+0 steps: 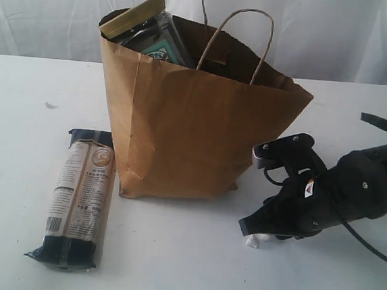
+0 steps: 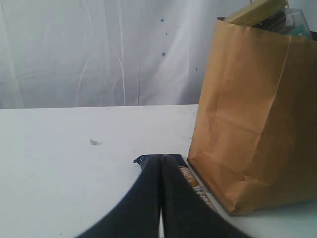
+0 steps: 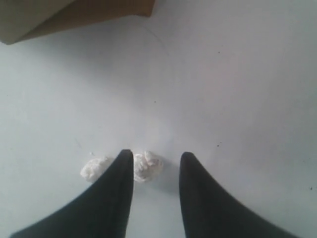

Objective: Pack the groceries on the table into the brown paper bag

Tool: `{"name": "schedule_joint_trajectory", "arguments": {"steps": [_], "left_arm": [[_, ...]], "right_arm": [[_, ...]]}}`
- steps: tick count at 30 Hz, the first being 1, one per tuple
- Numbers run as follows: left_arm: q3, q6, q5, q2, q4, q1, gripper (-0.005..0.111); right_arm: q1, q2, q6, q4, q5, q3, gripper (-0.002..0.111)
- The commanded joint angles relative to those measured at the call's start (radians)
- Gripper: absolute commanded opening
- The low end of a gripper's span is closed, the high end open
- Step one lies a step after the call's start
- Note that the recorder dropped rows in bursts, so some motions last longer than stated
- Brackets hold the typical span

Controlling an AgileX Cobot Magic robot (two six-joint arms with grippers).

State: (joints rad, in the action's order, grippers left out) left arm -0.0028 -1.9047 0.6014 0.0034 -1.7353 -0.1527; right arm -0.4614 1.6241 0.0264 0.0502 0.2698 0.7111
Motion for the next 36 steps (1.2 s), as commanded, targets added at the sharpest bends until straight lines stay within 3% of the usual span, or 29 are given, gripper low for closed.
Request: {"name": "schedule_joint_trajectory", "arguments": {"steps": [1,20,27,36], "left_arm": [[0.003,-0.001,0.008,-0.003,-0.009,-0.001,0.000],[0.003,-0.001,0.008,-0.003,-0.009,-0.001,0.000],[0.003,-0.001,0.008,-0.003,-0.009,-0.001,0.000],[0.003,-0.001,0.008,-0.003,-0.009,-0.001,0.000]], "right_arm": [[0.003,0.030,0.014,0.024,-0.005,0.009,0.030],[0.003,0.103,0.028,0.054,0.017,0.026,0.030],[0.003,0.101,0.028,0.063,0.048,0.026,0.000],[0.003,-0.082,0.033,0.195,0.186,0.026,0.000]]}}
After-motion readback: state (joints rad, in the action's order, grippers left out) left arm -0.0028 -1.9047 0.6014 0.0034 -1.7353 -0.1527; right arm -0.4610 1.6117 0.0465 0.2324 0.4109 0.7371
